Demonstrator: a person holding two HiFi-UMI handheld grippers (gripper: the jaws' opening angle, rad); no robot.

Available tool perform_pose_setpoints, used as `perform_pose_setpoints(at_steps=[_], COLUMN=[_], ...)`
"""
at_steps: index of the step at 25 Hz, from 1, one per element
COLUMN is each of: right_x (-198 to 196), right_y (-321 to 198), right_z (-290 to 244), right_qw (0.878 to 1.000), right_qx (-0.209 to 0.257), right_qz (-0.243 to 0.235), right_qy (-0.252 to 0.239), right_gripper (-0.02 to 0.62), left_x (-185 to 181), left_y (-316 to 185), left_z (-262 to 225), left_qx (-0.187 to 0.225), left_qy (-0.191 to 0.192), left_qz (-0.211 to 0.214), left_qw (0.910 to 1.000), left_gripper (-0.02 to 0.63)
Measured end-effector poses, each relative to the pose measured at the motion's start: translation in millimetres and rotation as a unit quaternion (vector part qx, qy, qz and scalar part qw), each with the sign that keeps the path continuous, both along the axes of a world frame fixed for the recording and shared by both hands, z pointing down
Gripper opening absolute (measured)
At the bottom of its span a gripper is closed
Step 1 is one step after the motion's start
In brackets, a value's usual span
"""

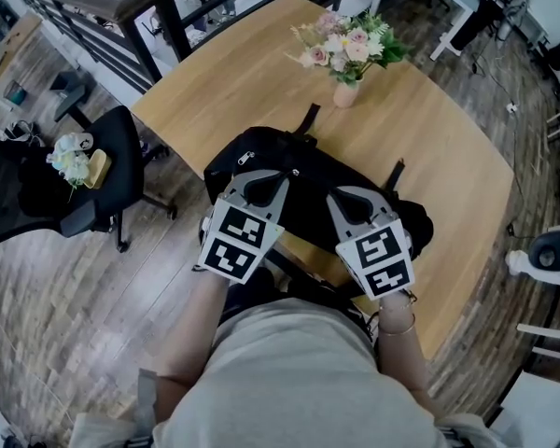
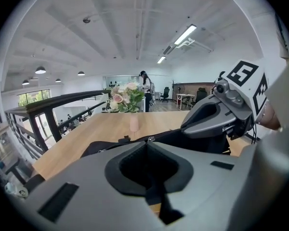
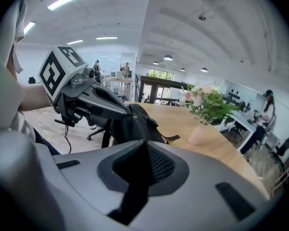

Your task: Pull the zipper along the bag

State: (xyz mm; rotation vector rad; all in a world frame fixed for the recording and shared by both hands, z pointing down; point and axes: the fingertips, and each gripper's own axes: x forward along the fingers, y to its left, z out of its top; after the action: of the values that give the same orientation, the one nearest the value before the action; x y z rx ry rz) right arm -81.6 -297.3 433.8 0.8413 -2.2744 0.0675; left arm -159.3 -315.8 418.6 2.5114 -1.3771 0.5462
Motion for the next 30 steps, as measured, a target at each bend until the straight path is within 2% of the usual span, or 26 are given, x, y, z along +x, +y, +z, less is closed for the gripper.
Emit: perform_pose_setpoints(at_steps=[7, 15, 30], right_x=[5, 5, 8], right_y=[-7, -7, -11], right_z=[1, 2, 4], right_qw=[1.0, 0.999, 0.995], right_qx=[0.001, -0.006, -0.015], right_qz=[0.021, 0.041, 0.078], right_qy=[-0.016, -0.026, -0.052], right_gripper=[0.034, 0.034, 0.034], left_x=[-23, -51, -76], left_y=[-3, -6, -14], left_z=[3, 6, 5], left_qx=[-0.001, -0.01, -0.013], left_qy=[-0.006, 0.006, 0.028], left_qz=[-0.019, -0.034, -0.043], left_qw=[0.9998, 0.9993, 0.9986], left_gripper=[0.021, 0.021, 0.021])
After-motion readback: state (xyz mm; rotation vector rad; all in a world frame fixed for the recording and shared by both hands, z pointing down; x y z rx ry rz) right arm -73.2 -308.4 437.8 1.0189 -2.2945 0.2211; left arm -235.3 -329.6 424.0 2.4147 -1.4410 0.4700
